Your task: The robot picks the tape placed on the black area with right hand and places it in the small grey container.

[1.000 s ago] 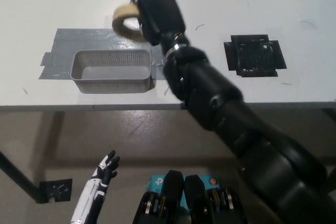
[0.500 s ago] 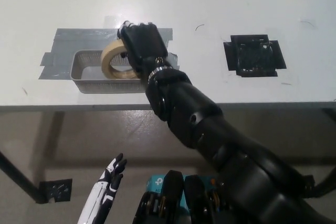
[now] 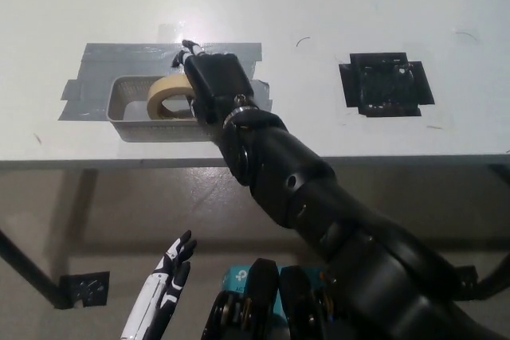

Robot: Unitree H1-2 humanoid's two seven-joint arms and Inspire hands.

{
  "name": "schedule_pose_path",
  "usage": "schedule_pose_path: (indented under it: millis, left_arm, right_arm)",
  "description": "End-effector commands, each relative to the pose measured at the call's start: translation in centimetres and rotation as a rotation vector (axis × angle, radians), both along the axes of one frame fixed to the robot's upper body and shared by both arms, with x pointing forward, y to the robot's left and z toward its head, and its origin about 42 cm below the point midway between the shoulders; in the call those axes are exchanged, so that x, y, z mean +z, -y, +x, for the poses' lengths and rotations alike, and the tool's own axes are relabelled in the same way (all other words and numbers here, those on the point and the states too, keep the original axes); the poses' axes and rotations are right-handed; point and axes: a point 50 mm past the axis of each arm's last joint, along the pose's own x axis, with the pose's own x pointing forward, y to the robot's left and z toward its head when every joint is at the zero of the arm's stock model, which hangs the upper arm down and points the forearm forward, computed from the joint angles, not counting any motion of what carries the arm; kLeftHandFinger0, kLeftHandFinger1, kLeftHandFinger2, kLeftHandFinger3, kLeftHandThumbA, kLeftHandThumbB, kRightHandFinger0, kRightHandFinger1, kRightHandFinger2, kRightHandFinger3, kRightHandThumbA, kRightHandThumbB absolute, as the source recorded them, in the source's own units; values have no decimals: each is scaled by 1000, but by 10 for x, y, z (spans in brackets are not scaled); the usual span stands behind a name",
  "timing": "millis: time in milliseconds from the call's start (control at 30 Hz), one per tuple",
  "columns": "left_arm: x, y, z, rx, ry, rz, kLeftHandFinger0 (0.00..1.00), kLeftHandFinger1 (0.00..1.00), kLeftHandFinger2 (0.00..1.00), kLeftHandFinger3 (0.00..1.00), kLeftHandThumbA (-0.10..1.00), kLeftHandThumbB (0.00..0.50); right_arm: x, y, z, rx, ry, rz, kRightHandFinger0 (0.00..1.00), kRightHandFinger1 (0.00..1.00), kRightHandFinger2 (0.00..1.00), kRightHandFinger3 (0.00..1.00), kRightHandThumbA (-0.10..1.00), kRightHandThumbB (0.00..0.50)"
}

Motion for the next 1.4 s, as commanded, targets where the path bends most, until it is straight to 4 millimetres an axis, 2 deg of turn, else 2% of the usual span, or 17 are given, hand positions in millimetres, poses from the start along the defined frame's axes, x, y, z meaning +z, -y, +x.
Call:
schedule_pose_path:
  millis: [0, 67, 167, 267, 400, 500, 600, 667, 767, 900, 1033, 1100, 1133, 1200, 1233, 1300, 1367]
  left_arm:
    - [13, -2, 4, -24, 55, 1, 1000, 1000, 1000, 1000, 1000, 115]
    - [11, -2, 2, -23, 43, 0, 1000, 1000, 1000, 1000, 1000, 127]
    - [15, 0, 9, -25, 47, -9, 1000, 1000, 1000, 1000, 1000, 124]
    - [9, 1, 5, -14, 48, -17, 1000, 1000, 1000, 1000, 1000, 114]
    - [12, 0, 8, -17, 40, -7, 1000, 1000, 1000, 1000, 1000, 123]
    - [12, 0, 7, -11, 43, -14, 1000, 1000, 1000, 1000, 1000, 117]
    - [13, 0, 11, -14, 46, -12, 1000, 1000, 1000, 1000, 1000, 118]
    - [10, 0, 7, -14, 42, -9, 1000, 1000, 1000, 1000, 1000, 121]
    - [12, -2, 13, -8, 49, -9, 1000, 1000, 1000, 1000, 1000, 123]
    - [10, -5, 11, 4, 58, -12, 1000, 1000, 1000, 1000, 1000, 108]
    - [11, -5, 12, 3, 49, -25, 1000, 1000, 1000, 1000, 967, 78]
    - [12, -6, 13, 10, 52, -23, 1000, 1000, 1000, 1000, 972, 90]
    - [12, -7, 11, 15, 57, -17, 1000, 1000, 1000, 1000, 982, 98]
    - [11, -9, 10, 24, 59, -14, 1000, 1000, 1000, 1000, 997, 105]
    - [11, -13, 10, 31, 56, -8, 1000, 1000, 1000, 1000, 1000, 113]
    - [12, -17, 8, 41, 50, -11, 1000, 1000, 1000, 1000, 996, 116]
    - [13, -18, 10, 44, 54, -18, 1000, 1000, 1000, 1000, 984, 118]
  right_arm:
    - [76, -16, 15, 129, -220, -22, 1000, 1000, 1000, 1000, 652, 500]
    - [80, -9, 16, 159, -260, -34, 1000, 1000, 1000, 1000, 661, 500]
    - [99, 9, 19, 209, -319, -75, 1000, 1000, 1000, 1000, 671, 500]
    - [108, 29, 14, 270, -406, -94, 1000, 1000, 1000, 1000, 665, 500]
    - [129, 55, 10, 329, -551, -6, 1000, 1000, 1000, 1000, 593, 500]
    - [149, 70, 2, 360, -605, 46, 1000, 1000, 1000, 1000, 612, 500]
    - [171, 82, 1, 382, -614, 61, 1000, 1000, 1000, 1000, 630, 500]
    - [178, 88, -4, 395, -614, 60, 1000, 1000, 1000, 1000, 631, 500]
    - [195, 93, -8, 405, -583, 43, 1000, 1000, 1000, 1000, 630, 500]
    - [210, 108, -22, 477, -539, 33, 1000, 1000, 1000, 1000, 703, 500]
    - [232, 146, -44, 558, -523, 169, 1000, 1000, 1000, 1000, 630, 500]
    - [239, 160, -51, 580, -500, 195, 1000, 1000, 1000, 1000, 659, 500]
    - [241, 177, -59, 621, -489, 245, 1000, 1000, 1000, 1000, 664, 500]
    - [243, 195, -67, 651, -473, 290, 1000, 1000, 1000, 1000, 663, 500]
    - [240, 215, -80, 663, -431, 344, 1000, 1000, 1000, 1000, 679, 500]
    - [233, 248, -106, 676, -363, 420, 1000, 1000, 1000, 1000, 781, 500]
    - [222, 272, -135, 624, -242, 481, 1000, 1000, 1000, 1000, 952, 500]
